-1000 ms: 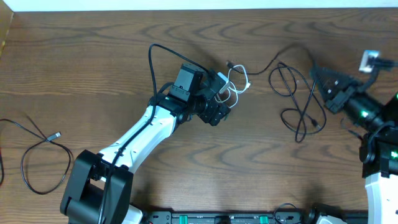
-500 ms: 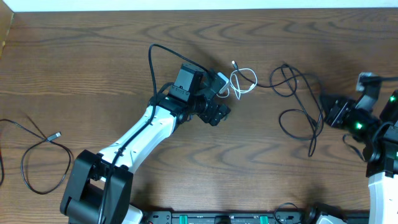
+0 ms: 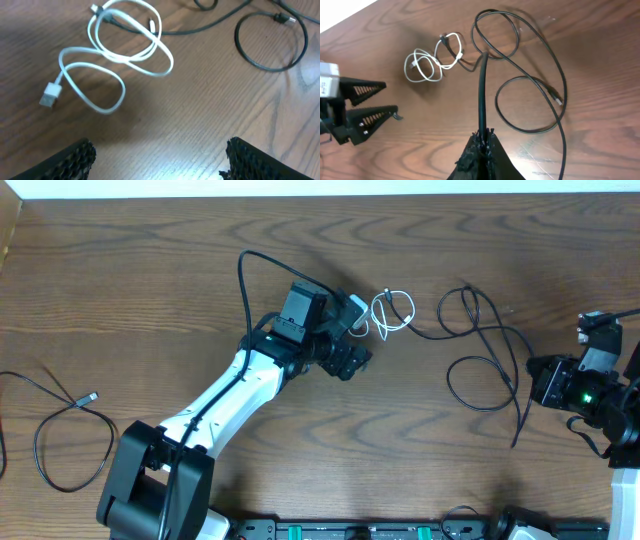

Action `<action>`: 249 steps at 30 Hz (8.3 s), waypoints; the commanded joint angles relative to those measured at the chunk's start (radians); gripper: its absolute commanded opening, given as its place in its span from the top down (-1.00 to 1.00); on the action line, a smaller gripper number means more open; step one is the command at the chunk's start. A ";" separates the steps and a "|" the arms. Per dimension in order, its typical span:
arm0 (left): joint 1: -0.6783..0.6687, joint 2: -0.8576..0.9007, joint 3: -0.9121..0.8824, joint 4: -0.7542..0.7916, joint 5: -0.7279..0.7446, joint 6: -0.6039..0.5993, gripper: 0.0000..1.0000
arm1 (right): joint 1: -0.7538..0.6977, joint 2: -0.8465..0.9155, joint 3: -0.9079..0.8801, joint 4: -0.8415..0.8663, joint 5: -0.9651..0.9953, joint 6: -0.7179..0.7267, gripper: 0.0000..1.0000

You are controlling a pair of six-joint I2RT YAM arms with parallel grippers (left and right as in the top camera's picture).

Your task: Untangle cables

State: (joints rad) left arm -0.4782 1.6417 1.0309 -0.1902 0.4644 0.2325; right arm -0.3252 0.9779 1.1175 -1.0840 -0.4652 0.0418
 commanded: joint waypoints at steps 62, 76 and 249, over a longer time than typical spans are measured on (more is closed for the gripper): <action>-0.207 0.096 0.007 0.346 -0.786 -0.580 0.85 | 0.000 0.064 0.018 -0.020 0.010 -0.040 0.98; 0.207 -0.215 0.007 -0.124 -1.082 -0.539 0.85 | 0.000 0.064 0.018 -0.012 0.010 -0.039 0.98; 0.545 -0.045 0.005 -0.191 -0.267 0.137 -0.82 | 0.000 0.068 0.013 -0.008 -0.027 -0.084 0.98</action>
State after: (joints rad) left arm 0.1047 1.5551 1.0481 -0.3698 0.1749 0.3161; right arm -0.3244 1.0454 1.1175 -1.0954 -0.4755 -0.0277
